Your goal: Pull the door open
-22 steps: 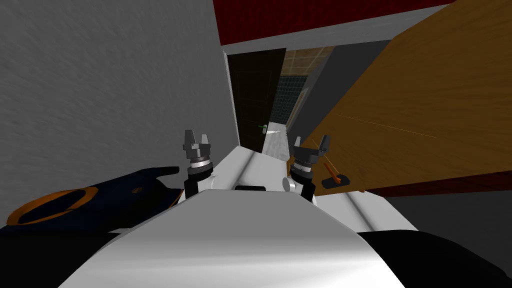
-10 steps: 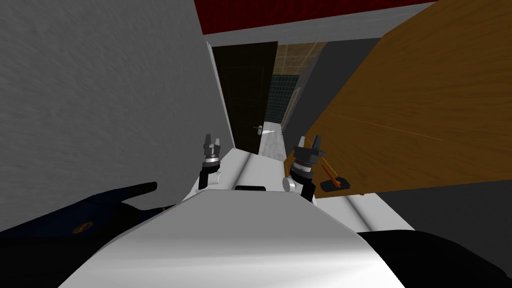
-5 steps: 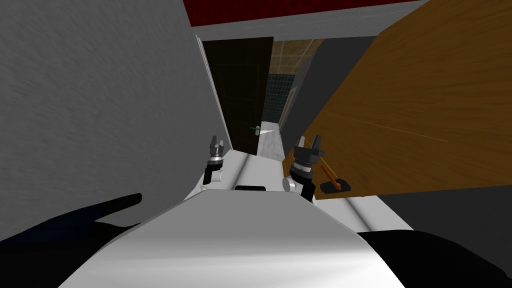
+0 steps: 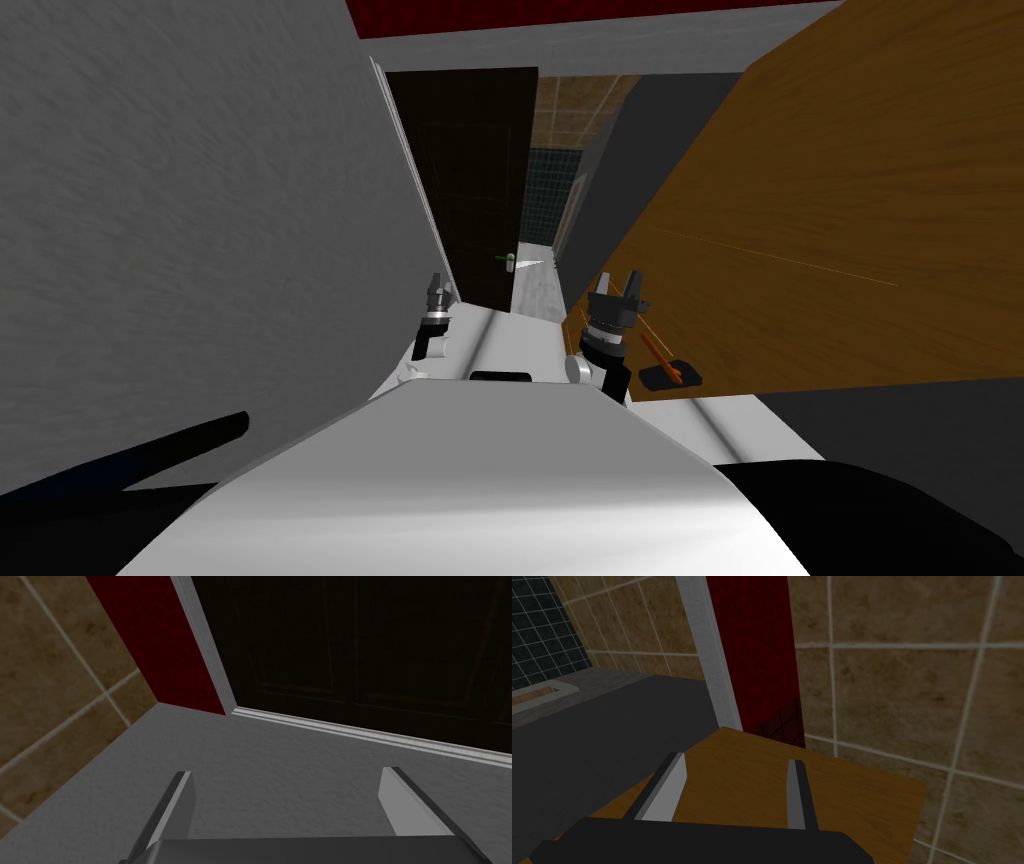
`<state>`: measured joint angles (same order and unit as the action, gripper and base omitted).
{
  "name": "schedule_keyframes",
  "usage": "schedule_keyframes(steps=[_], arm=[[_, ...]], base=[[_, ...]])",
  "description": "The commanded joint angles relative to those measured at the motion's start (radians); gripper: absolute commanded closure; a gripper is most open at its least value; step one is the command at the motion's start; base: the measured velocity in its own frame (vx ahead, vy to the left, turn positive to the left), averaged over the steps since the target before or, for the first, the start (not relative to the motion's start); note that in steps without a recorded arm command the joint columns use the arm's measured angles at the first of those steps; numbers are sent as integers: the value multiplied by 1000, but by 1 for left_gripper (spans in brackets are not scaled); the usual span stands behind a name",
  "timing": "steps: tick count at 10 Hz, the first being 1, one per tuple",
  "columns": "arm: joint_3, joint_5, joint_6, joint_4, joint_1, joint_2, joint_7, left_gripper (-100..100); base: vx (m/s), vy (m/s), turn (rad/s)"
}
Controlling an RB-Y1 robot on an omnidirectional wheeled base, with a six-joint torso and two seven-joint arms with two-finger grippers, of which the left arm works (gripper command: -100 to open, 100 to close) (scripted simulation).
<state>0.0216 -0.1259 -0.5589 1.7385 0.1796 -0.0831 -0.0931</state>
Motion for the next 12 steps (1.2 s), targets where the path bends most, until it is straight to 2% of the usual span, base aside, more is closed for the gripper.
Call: schedule_keyframes(steps=[1, 4, 5, 7, 8, 11, 12], arm=[[-1, 0, 0, -29, -13, -1, 0, -100], [3, -10, 10, -122, -73, -17, 9, -100], [3, -10, 10, -132, -73, -17, 9, -100], [6, -16, 16, -196, -114, -28, 16, -100], [6, -16, 16, -202, -114, -28, 16, -100], [11, -25, 26, -299, -176, -43, 26, -100], [11, -25, 26, -308, -176, -43, 26, -100]], base=[[69, -10, -27], [78, -5, -93], [65, -3, -39], [67, -9, -81], [68, -4, -39], [80, 0, -92], [79, -6, -36]])
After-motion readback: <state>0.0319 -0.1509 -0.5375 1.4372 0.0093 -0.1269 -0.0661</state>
